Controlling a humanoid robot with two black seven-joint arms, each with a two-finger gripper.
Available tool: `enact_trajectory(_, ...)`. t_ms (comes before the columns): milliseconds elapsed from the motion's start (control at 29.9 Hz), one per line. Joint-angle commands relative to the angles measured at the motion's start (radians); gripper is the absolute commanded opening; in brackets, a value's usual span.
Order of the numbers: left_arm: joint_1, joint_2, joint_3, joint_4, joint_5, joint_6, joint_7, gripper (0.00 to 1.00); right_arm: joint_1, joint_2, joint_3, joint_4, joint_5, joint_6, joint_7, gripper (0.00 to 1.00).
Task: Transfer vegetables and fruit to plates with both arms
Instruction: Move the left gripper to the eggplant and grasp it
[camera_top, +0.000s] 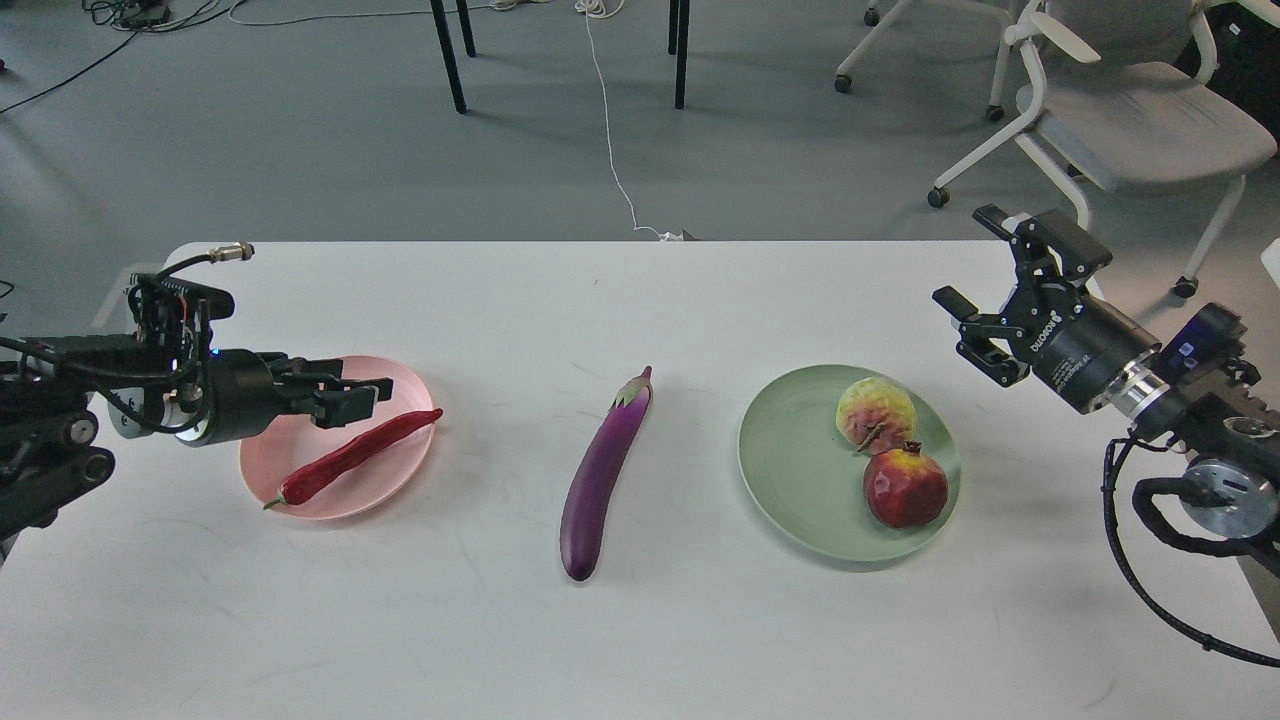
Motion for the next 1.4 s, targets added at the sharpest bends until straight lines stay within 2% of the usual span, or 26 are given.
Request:
enact_trajectory(0,-0.027,-0.064,-0.006,-0.116,-0.015,-0.009,0.078,0.93,-0.002,0.001,0.000,-0.002,0.000,0.000,0.000,0.97)
enact_trajectory(67,-0.029,-0.130,-0.008,-0.142,-0.017,-0.009,0.150,0.94,-0.002,0.001,0.000,-0.002,0.000,-0.002,0.000,0.97)
enact_trajectory(134,-0.029,-0.204,-0.006,-0.142,-0.018,-0.007,0.194,0.94,-0.002,0.000,0.000,-0.007,0.000,-0.002,0.000,0.97)
enact_trajectory(267,-0.024,-0.353,0.007,-0.113,-0.012,-0.007,0.225,0.95,-0.002,-0.005,0.002,-0.010,0.000,-0.002,0.000,0.97)
enact_trajectory(368,-0.016,-0.416,0.010,-0.059,-0.006,-0.005,0.248,0.95,-0.003,-0.005,0.003,-0.013,0.002,-0.002,0.000,0.97)
enact_trajectory(602,-0.013,-0.457,0.061,0.048,0.000,0.001,0.250,0.95,-0.003,-0.005,0.005,-0.015,0.003,-0.003,0.000,0.97)
enact_trajectory(936,0.023,-0.459,0.063,0.067,0.035,0.001,0.253,0.94,-0.003,-0.005,0.008,-0.015,0.003,-0.003,0.000,0.97)
enact_trajectory(1203,0.037,-0.462,0.063,0.084,0.046,0.001,0.251,0.86,-0.006,-0.005,0.009,-0.016,0.003,-0.003,0.000,0.97)
enact_trajectory(1370,0.037,-0.477,0.063,0.084,0.045,0.001,0.251,0.85,-0.008,-0.005,0.008,-0.016,0.003,-0.003,0.000,0.97)
